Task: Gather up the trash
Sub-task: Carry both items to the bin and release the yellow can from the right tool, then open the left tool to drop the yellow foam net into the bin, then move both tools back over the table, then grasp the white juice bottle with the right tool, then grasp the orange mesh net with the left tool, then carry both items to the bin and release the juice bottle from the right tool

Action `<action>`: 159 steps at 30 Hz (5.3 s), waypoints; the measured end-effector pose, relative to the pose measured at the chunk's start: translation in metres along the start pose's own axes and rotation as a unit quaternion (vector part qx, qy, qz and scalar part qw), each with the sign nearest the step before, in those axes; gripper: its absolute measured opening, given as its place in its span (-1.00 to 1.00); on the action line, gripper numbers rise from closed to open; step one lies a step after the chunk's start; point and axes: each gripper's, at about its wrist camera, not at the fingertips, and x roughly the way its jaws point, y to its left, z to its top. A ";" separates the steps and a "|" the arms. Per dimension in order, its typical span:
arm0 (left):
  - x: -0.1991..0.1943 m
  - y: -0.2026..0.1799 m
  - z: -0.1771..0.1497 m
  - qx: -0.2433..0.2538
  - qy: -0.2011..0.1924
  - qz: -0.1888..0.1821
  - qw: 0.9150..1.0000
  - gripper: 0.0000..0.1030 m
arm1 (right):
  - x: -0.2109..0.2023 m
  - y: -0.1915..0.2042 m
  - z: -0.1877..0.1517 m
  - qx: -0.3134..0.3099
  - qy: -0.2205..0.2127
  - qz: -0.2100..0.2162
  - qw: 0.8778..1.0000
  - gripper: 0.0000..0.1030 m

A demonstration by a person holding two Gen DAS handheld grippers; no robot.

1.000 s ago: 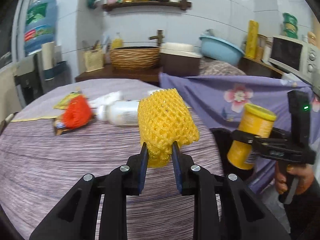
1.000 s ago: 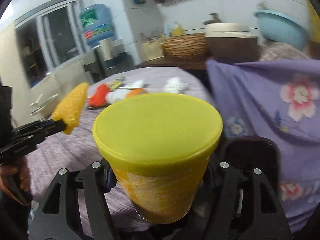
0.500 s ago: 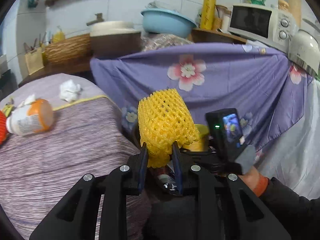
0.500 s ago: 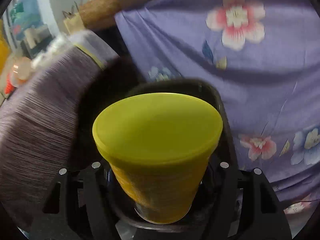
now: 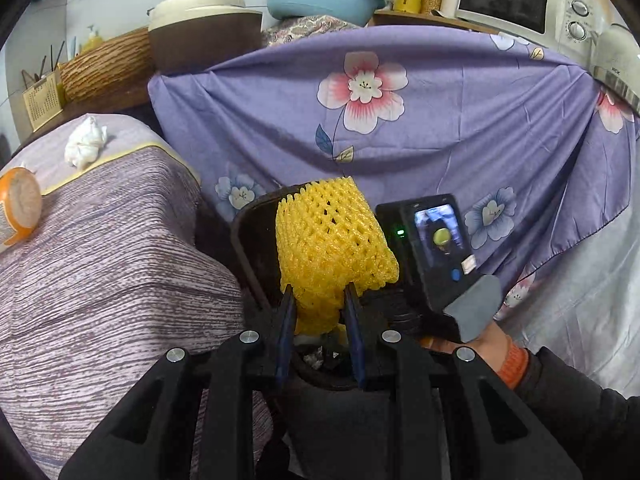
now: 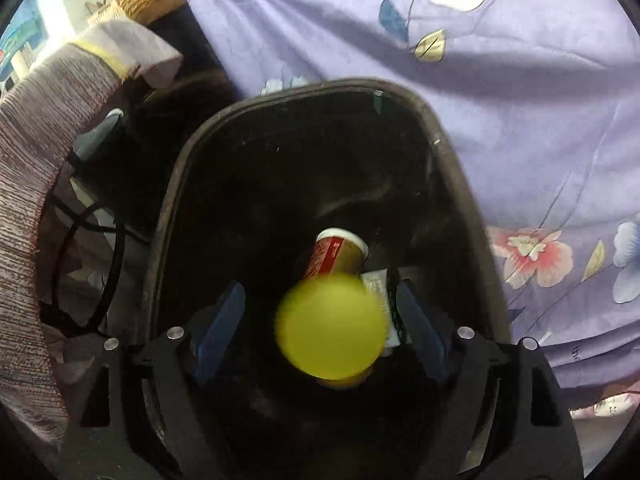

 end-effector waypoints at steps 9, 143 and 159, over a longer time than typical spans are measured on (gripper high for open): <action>0.037 -0.006 -0.001 0.003 0.036 0.003 0.999 -0.53 | -0.056 -0.013 -0.008 0.011 -0.056 -0.014 0.998 0.52; -0.110 0.368 0.016 -0.219 0.002 0.224 0.950 -0.12 | -0.157 0.331 0.080 -0.352 -0.091 0.188 0.913 0.24; -0.186 0.259 -0.018 -0.176 -0.077 0.206 0.959 -0.32 | -0.162 0.248 0.048 -0.212 -0.128 0.185 0.951 0.24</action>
